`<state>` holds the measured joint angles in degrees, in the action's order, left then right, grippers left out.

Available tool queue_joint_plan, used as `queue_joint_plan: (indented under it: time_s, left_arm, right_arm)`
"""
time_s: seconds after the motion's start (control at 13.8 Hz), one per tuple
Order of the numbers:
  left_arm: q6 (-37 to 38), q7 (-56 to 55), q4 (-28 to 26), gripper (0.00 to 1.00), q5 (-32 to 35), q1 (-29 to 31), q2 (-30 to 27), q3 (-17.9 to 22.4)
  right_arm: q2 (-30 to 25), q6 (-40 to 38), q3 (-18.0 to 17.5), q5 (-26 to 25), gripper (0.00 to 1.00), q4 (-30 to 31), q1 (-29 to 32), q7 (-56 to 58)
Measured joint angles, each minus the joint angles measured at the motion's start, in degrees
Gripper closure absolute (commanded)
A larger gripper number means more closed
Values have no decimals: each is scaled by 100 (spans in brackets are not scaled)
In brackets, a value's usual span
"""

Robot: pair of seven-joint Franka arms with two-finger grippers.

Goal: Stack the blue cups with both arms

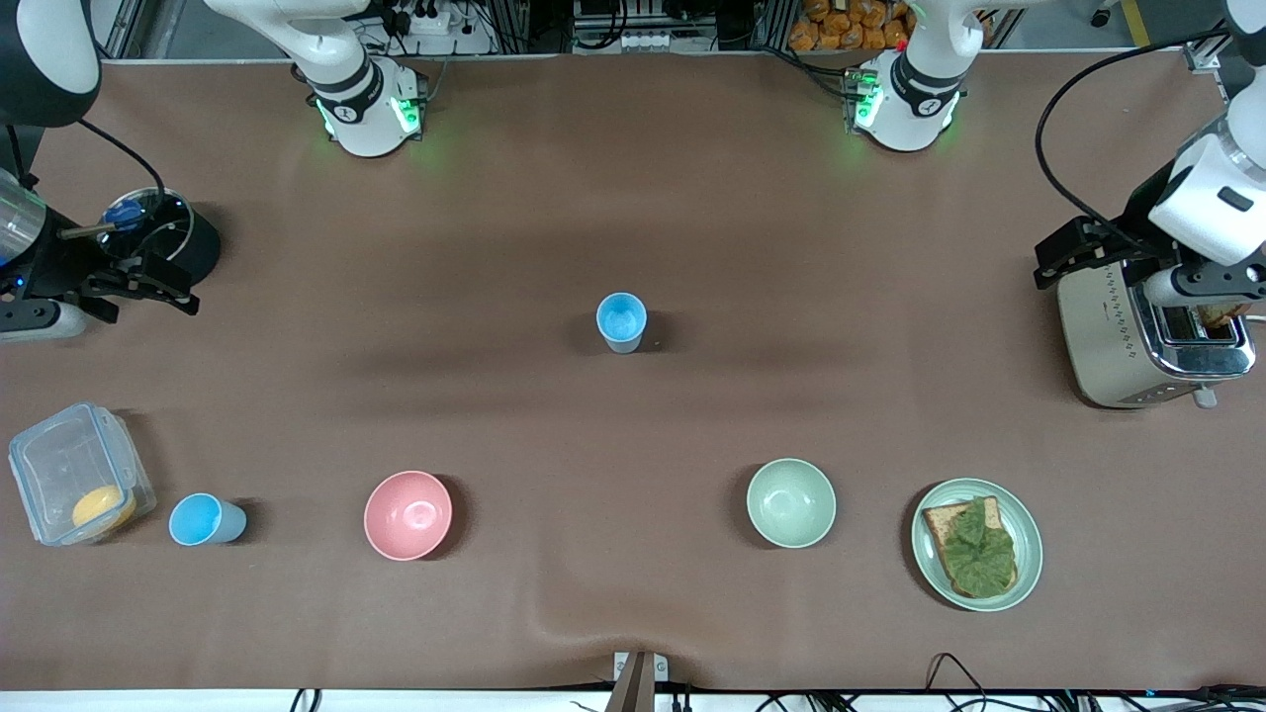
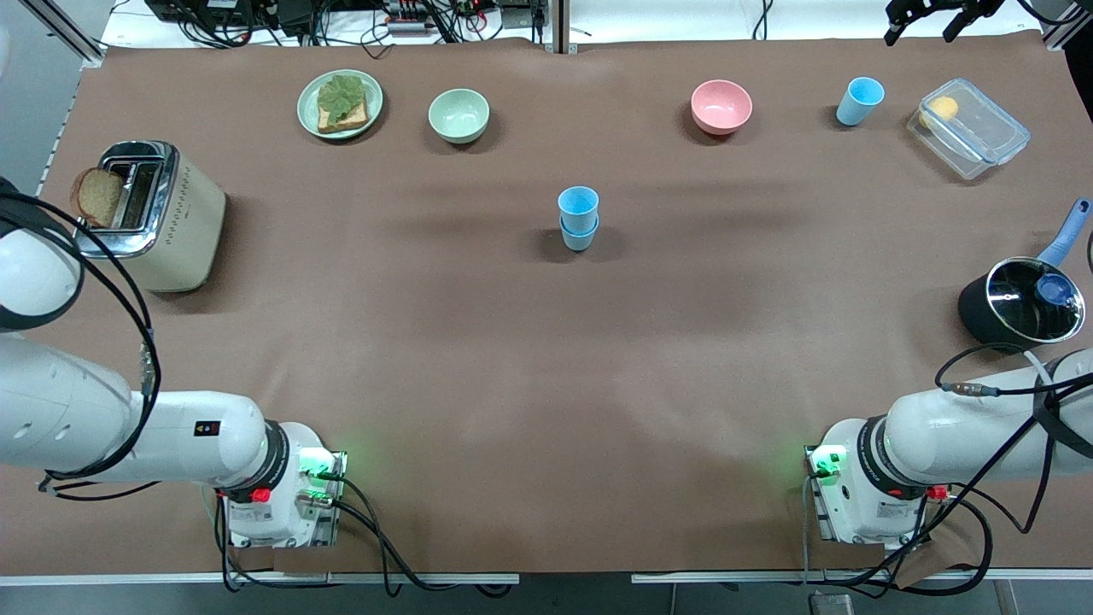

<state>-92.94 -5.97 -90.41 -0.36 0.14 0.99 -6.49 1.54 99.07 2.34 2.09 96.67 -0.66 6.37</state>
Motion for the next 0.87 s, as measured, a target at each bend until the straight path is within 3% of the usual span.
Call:
queue_joint_plan:
  time_s: [0.87]
  left_arm:
    - [50, 374, -34, 0, 0, -75, -99, 41]
  right_arm:
    - [-1, -43, 0, 3, 0, 0, 0, 0]
